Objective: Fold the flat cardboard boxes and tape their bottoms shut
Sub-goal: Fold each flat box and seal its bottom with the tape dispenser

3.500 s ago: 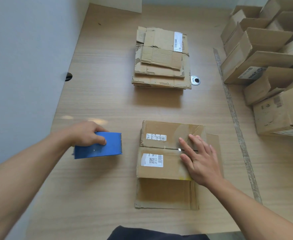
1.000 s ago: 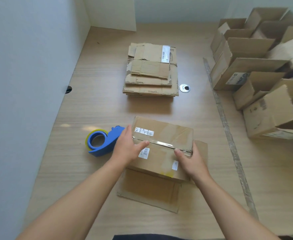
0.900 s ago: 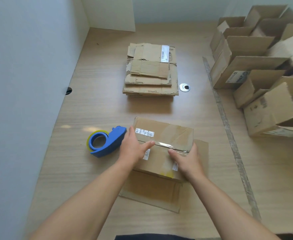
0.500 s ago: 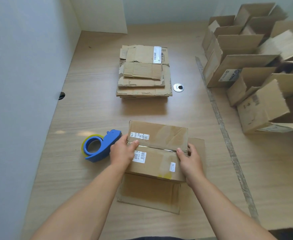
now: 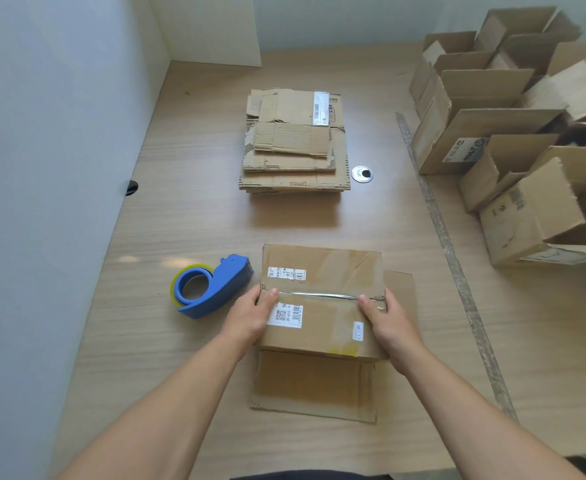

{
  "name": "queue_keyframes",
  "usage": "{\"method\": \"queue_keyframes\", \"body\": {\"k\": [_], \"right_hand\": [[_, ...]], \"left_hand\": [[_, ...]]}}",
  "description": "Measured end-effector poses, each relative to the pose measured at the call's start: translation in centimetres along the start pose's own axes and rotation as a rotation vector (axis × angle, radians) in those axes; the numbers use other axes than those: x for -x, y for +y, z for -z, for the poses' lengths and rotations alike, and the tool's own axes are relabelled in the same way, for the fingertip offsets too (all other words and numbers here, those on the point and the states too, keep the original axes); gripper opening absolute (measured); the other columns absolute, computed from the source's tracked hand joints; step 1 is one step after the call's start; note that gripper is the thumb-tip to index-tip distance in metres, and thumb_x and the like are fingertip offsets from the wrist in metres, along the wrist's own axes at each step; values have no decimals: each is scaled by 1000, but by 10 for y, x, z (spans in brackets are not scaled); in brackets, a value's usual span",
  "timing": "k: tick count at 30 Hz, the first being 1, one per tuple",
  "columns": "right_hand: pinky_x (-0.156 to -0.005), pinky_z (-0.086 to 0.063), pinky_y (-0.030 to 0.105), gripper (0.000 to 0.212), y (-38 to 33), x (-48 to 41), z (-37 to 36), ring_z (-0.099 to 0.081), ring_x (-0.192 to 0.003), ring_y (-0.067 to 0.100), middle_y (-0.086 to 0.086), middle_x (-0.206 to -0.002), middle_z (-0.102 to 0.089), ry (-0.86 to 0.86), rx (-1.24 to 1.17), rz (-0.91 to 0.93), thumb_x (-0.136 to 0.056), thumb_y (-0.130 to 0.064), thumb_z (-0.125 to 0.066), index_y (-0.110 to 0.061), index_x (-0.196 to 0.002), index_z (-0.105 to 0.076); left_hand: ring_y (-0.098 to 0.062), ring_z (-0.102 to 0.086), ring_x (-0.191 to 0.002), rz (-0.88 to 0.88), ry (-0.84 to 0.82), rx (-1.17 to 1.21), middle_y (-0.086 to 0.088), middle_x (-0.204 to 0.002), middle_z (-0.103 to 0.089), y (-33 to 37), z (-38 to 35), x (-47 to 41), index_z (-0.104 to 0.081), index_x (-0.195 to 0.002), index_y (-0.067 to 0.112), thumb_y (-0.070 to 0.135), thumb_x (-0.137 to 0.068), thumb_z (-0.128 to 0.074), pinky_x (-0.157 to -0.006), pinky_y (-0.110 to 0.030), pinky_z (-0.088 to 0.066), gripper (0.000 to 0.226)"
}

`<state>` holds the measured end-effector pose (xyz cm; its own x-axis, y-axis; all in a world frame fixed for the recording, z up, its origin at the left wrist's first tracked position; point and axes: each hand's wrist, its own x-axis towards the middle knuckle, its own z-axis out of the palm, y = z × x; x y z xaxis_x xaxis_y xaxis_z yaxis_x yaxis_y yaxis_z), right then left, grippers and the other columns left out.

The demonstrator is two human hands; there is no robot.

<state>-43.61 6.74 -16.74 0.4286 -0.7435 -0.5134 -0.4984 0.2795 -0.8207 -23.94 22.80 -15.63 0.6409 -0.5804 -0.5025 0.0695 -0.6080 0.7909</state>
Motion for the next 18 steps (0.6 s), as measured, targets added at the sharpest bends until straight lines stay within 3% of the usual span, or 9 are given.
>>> {"method": "queue_keyframes", "body": {"k": [4,8,11,13,14,16,18], "right_hand": [[-91,-56,43,24,3,4,-2,-70,-95,12,-12,-100,-75,92,-11,4,-97,-33,-61,-35,-120,-66],[-89,-57,41,18,-4,2,3,-71,-91,14,-7,-100,-76,59,-88,-51,-101,-26,-56,-29,-110,-71],[-91,-56,46,18,-13,4,3,-69,-95,18,-7,-100,-74,72,46,-39,-95,-39,-60,-30,-109,-68],[-91,-53,39,36,-18,8,0,-65,-96,16,-9,-103,-70,105,159,-18,-87,-50,-68,-28,-115,-62],[-85,-51,33,36,-21,12,-1,-64,-93,14,-9,-100,-68,140,182,1,-87,-49,-69,-26,-113,-60],[-66,-43,19,15,-24,19,1,-60,-79,7,-9,-87,-66,190,191,53,-93,-37,-66,-23,-97,-61],[-58,-40,19,22,-26,26,4,-58,-71,11,2,-78,-65,204,184,62,-97,-33,-60,-17,-83,-58]], "left_hand": [[-16,-63,-80,39,108,38,9,-79,-70,-3,-10,2,-67,-80,23,37,-99,-53,-69,-30,-44,28],[-17,-72,-89,135,37,126,4,-87,-77,4,-2,-1,-74,-93,17,31,-100,-52,-85,-35,-53,27],[-21,-68,-81,113,7,51,3,-81,-73,11,0,-3,-66,-80,12,36,-98,-53,-77,-36,-51,32],[-20,-61,-73,73,50,-37,3,-75,-66,19,-4,1,-56,-74,12,44,-94,-57,-64,-33,-42,38],[-19,-62,-74,51,81,-64,2,-77,-66,20,-6,3,-57,-77,12,47,-93,-59,-63,-32,-42,38],[-22,-66,-81,-4,125,-64,-2,-83,-69,16,-9,4,-59,-81,12,45,-93,-59,-67,-35,-46,35],[-24,-67,-78,-40,103,3,-2,-79,-70,10,-7,6,-55,-74,14,42,-93,-60,-68,-36,-49,34]]}}
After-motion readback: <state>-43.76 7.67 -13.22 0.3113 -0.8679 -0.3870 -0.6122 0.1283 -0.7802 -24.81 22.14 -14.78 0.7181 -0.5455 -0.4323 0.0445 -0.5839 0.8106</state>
